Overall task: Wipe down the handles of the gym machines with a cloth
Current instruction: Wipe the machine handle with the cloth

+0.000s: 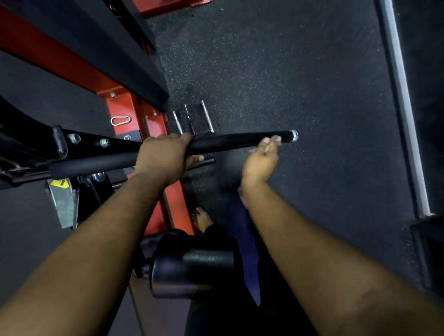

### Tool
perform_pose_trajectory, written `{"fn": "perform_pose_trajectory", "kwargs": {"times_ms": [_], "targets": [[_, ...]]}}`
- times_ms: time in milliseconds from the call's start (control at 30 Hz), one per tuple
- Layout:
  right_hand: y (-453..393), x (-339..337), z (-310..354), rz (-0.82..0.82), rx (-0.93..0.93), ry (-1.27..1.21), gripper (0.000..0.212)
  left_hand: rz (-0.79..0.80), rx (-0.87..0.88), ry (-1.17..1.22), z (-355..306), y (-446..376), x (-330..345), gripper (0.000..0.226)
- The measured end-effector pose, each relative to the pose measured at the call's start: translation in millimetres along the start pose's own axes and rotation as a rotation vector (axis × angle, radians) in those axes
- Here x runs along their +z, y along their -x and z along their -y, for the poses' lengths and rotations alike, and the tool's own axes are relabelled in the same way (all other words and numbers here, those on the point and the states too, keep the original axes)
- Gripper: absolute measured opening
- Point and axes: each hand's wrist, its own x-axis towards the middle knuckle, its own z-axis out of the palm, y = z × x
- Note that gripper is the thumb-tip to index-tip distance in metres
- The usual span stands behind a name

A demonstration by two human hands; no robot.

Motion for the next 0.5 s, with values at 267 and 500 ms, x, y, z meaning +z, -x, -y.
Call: {"fn": "perform_pose_trajectory", "kwargs": {"times_ms": [267,500], "targets": [[92.8,-15.9,3.5,0.358,-0.359,0.25,0.047,-0.037,-0.007,0.073,1.6,-3.3,-13.9,0.049],[-37.8,-64.1,31.7,0.15,-0.46,0.483,0.049,-0.059,-0.005,0.09,3.0,-2.6,-19.4,0.053]]}}
